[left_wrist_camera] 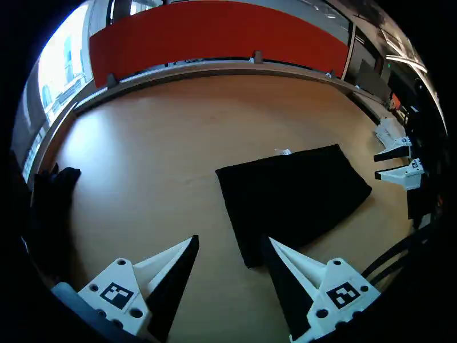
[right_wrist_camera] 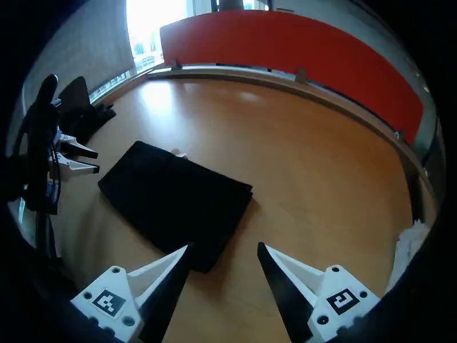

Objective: Fold towel

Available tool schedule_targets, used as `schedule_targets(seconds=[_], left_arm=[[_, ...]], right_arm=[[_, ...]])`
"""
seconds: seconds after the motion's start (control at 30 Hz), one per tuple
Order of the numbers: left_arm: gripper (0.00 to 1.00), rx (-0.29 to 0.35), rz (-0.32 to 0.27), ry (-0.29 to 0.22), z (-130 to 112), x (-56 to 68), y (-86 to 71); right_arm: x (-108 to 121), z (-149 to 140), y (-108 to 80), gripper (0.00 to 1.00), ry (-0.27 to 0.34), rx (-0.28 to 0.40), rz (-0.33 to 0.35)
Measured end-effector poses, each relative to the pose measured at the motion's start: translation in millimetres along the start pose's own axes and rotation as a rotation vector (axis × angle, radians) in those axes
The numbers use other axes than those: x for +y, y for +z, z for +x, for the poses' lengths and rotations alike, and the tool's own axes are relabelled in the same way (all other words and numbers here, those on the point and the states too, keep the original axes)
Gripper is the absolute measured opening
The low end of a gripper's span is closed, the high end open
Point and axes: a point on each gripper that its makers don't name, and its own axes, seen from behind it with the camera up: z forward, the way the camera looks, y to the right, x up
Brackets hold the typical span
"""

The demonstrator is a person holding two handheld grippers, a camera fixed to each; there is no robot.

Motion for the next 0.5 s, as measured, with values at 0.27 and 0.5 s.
schedule_targets(seconds=[0.27, 0.5], left_arm=[[0.79, 0.003, 0.031, -0.026, -7, -5.3, -8.8], [0.79, 0.004, 0.055, -0.048, -17, -6.8, -19.6]], right_arm=[[-4, -1, 0.5, 0.84, -0.033, -0.001, 0.024], [-9, -2, -0.2, 0.84, -0.069, -0.005, 0.05]])
